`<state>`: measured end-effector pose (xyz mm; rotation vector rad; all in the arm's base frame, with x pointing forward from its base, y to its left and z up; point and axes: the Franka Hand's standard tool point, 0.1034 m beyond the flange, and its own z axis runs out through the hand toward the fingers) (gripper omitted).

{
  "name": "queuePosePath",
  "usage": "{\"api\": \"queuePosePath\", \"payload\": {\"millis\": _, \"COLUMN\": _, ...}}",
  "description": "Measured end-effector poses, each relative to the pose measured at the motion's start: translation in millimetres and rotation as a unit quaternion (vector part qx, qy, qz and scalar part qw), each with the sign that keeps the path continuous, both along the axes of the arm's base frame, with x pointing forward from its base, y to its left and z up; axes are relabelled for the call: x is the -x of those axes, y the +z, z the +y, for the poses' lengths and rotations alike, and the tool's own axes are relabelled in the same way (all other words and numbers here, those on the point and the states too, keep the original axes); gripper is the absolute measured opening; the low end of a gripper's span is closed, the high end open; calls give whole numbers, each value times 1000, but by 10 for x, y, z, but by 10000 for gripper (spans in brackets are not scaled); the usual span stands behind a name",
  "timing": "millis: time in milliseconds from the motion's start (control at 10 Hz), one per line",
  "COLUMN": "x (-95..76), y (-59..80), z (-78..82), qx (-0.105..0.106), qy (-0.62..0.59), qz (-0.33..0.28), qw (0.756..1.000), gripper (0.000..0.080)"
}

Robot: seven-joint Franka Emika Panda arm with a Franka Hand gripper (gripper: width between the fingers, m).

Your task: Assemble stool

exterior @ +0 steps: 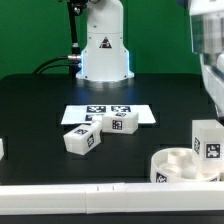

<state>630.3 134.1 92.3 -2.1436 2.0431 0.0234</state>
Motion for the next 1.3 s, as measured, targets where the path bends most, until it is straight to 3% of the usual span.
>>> {"api": "queuePosePath", "payload": {"millis": 200, "x": 42, "y": 110, "z": 79, "qx": 1, "qy": 96, "qz": 0, "qw": 995, "gripper": 649}}
{"api": "queuePosePath", "payload": {"millis": 400, "x": 45, "y": 85, "z": 60, "qx": 7, "qy": 139, "qz": -5, "qw": 990, "gripper": 649}}
{"api": "queuePosePath", "payload": {"millis": 500, "x": 75, "y": 50, "z": 49, "qx": 25, "qy": 212, "qz": -5, "qw": 977, "gripper": 649}}
{"api": "queuePosePath", "payload": {"millis": 600, "x": 109, "y": 1, "z": 30, "qx": 51, "qy": 299, "qz": -1, "qw": 953, "gripper": 649}}
{"api": "queuePosePath", "payload": {"millis": 700, "x": 78, "y": 50, "z": -18, "qx": 62, "qy": 383, "qz": -21, "qw": 922, "gripper": 649}}
{"api": "queuePosePath", "payload": {"millis": 900, "x": 37, "y": 104, "z": -81, "qx": 90, "qy": 534, "qz": -28, "qw": 840, "gripper": 649}}
{"api": "queuePosePath", "payload": {"millis": 1300, "x": 44, "y": 61, "z": -130, "qx": 95, "qy": 632, "qz": -36, "qw": 768, "gripper": 649}}
